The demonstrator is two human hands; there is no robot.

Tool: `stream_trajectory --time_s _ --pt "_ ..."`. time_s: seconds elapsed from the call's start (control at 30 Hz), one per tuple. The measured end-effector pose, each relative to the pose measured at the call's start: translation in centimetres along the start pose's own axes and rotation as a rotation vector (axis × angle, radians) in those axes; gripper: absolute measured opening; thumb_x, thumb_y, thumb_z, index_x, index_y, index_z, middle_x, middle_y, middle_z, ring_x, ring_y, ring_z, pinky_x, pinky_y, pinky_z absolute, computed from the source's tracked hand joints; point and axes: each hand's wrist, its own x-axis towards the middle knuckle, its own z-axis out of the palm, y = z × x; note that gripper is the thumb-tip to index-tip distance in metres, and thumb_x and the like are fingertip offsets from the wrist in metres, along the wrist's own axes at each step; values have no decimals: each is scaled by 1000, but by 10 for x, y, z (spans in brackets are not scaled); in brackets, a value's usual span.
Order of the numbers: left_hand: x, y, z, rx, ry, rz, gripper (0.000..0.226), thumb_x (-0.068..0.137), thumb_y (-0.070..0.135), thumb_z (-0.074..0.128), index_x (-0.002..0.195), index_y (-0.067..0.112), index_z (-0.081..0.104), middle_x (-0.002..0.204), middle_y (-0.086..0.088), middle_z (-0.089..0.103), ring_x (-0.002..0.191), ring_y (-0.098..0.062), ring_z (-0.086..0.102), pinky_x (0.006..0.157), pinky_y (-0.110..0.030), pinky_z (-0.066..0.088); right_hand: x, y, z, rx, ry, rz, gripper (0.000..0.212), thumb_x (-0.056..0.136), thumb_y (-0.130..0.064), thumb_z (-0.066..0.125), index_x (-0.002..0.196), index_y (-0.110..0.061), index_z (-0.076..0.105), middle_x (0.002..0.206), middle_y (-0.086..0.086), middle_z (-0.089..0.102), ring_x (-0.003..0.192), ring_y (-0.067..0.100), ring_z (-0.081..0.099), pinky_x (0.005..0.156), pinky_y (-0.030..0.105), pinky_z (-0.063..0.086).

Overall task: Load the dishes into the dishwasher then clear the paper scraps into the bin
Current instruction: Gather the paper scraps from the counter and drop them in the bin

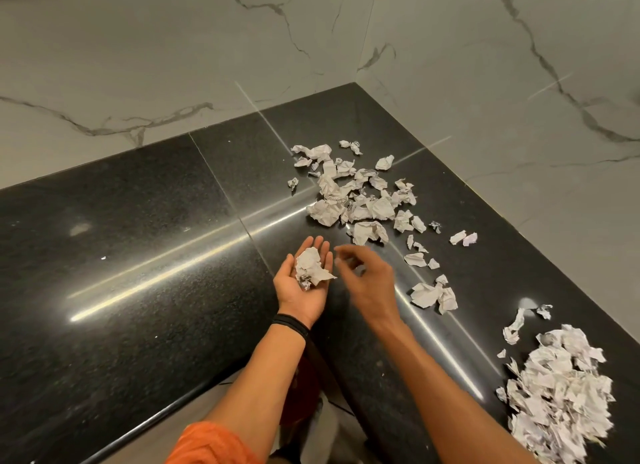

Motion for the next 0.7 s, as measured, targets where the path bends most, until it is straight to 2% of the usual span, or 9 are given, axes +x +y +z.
stream_trajectory --time_s 0.1,0.27,0.33,0.4,0.5,0.57,0.63,0.7 --pt "-5 1 -3 18 21 15 48 107 32 34 136 2 58 137 -19 62 130 -33 57 116 -43 39 25 15 -7 -208 0 42 20 93 -20 70 111 -26 74 99 -13 72 84 0 63 78 24 53" --pt "-8 5 -4 17 48 35 48 106 33 35 134 2 60 134 -21 64 128 -34 58 115 -43 40 56 30 -2 -528 -235 -36 33 98 -22 62 130 -26 66 123 -5 69 109 15 64 91 32 50" --pt "-11 5 -7 6 56 40 48 106 33 35 133 1 60 133 -22 64 128 -34 58 115 -44 40 58 32 5 -607 -286 -81 31 98 -21 60 128 -25 68 122 -3 70 112 19 63 91 36 50" --pt "-12 5 -9 23 64 38 48 106 33 35 133 1 59 133 -22 64 128 -35 58 116 -44 39 56 35 9 -628 -281 -89 26 99 -21 59 122 -24 70 115 -3 70 106 20 63 87 37 53" --pt "-9 6 -9 41 70 42 49 106 33 36 134 1 59 134 -23 64 128 -35 58 117 -44 38 53 33 11 -537 -188 -26 22 97 -25 63 117 -25 71 106 -8 71 94 9 64 83 33 54" --pt "-6 6 -9 57 76 53 49 106 33 36 135 1 58 134 -23 63 128 -35 58 117 -44 38 46 22 12 -308 -95 50 21 93 -24 69 114 -24 73 98 -14 71 82 -2 61 77 22 51" --pt "-4 5 -9 67 68 52 49 106 33 37 136 1 58 136 -24 61 130 -36 57 116 -45 39 33 5 14 -61 -64 68 18 90 -21 74 108 -22 75 91 -15 72 80 -2 64 71 14 48" --pt "-3 3 -8 93 49 46 50 106 35 36 136 3 59 137 -25 60 129 -38 57 113 -47 42 18 -11 16 38 -111 -1 17 89 -22 76 106 -25 76 92 -14 73 86 4 66 72 15 49"
